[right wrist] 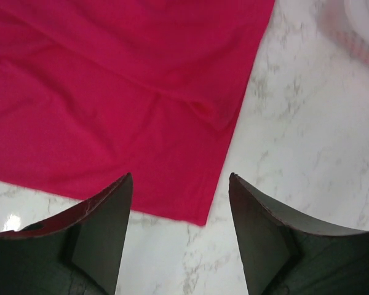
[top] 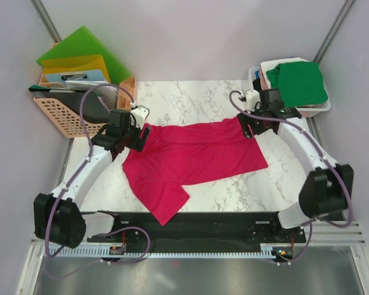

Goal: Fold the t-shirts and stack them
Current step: Fold the flattened tshirt in 1/3 of the way

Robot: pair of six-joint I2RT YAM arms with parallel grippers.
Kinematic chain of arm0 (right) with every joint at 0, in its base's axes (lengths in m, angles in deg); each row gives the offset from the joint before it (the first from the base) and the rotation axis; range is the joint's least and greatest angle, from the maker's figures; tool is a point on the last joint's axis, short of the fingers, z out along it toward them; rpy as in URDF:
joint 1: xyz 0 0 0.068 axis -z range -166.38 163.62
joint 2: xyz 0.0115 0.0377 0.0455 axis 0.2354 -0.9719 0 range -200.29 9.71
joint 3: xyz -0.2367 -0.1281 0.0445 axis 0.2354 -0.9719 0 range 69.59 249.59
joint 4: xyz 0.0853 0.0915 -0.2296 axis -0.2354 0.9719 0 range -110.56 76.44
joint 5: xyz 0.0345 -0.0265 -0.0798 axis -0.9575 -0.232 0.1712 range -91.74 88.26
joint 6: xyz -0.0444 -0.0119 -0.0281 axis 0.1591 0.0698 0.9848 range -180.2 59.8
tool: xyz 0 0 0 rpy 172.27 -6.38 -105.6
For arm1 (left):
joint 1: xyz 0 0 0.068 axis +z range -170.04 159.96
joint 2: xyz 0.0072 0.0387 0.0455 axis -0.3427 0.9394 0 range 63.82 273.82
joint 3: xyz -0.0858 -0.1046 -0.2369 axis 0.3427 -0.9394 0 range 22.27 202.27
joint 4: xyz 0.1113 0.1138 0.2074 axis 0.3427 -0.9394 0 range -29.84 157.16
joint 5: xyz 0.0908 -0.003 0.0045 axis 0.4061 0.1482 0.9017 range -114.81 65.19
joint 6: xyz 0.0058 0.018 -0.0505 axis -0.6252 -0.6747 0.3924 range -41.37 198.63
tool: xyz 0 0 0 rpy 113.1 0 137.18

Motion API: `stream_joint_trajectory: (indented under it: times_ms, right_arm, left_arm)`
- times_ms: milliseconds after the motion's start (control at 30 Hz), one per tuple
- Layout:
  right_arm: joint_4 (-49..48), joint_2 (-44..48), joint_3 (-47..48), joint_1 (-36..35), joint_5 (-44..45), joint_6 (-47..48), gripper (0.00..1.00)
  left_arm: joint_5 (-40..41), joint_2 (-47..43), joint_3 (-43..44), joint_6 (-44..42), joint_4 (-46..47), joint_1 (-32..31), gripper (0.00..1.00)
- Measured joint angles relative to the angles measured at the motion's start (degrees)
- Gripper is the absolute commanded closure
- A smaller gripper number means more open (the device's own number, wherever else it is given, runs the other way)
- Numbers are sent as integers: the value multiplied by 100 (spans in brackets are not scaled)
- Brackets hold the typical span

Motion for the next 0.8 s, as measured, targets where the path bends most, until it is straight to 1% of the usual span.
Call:
stream_joint_trajectory:
  times_ms: [133,167,200,233,267,300,333,367,433,500,533,800]
  right_arm:
    - [-267,-1399,949,-116,-96,-142,34]
    - [-293,-1746,1200,-114,-127,-197,47]
    - [-319,-2068,1440,-111,-133,-240,56]
    - [-378,-2387,1657,-109,-140,-293,68]
    - [-389,-2673,1875,-109,-144,-350,92]
    - [-387,-2885,2039,-109,-131,-385,100]
    - [-426,-3136,2221,-109,-116,-481,100]
    - [-446,-3318,2347,-109,-103,-562,100]
    - [-509,-3519,2441,-109,-59,-660,100]
    - [-516,-3598,2441,-109,-26,-721,100]
    - [-518,-3600,2441,-109,-11,-741,100]
    - [-708,-3676,2439,-109,160,-796,100]
  left_arm:
    - [-22,767,531,2,254,-4,21]
    - [-48,944,590,2,313,-7,21]
    - [-66,1128,629,4,358,-11,21]
    - [-98,1296,643,4,387,-11,21]
    - [-125,1484,656,4,409,-11,22]
    - [-157,1661,662,4,431,-11,25]
    - [-179,1818,667,7,448,-15,27]
    - [-195,1952,667,7,459,-15,32]
    - [-205,2138,678,15,466,-15,37]
    - [-219,2284,734,70,463,-15,81]
    - [-221,2358,789,79,463,-17,97]
    - [-212,3047,1261,114,542,-48,98]
